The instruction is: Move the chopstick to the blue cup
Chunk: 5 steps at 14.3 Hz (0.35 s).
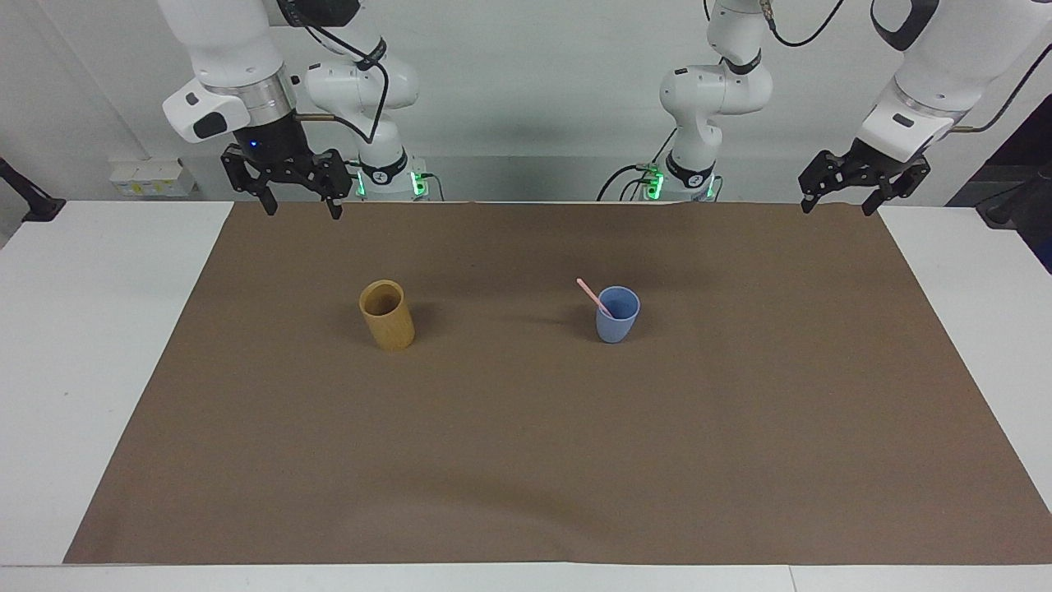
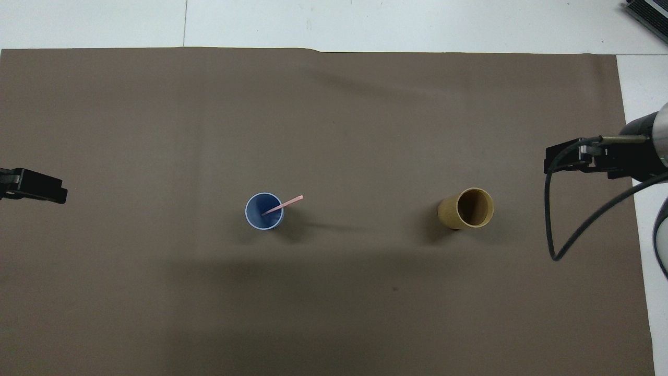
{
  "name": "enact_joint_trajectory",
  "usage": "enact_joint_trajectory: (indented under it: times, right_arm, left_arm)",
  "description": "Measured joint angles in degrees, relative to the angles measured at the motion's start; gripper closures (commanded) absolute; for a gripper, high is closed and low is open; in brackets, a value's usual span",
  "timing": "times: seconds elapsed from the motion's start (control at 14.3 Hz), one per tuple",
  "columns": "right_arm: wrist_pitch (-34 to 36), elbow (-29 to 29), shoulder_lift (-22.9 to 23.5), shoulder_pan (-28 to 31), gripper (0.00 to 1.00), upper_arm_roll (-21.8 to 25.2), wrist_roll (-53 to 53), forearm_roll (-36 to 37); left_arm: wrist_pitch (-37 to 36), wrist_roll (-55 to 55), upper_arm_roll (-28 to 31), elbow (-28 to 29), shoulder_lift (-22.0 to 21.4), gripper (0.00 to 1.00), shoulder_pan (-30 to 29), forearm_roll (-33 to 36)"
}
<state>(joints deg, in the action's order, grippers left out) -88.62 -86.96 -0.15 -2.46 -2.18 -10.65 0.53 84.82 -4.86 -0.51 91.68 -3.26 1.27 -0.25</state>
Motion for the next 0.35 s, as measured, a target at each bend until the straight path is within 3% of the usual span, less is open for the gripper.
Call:
enact_joint_trajectory:
  times: [0.35]
  right_arm:
    - [0.0, 0.1, 0.0, 1.5, 0.0, -2.3, 0.0, -0.4]
  left_arm:
    - [0.0, 0.0, 0.0, 0.0, 0.0, 0.0, 0.0, 0.0]
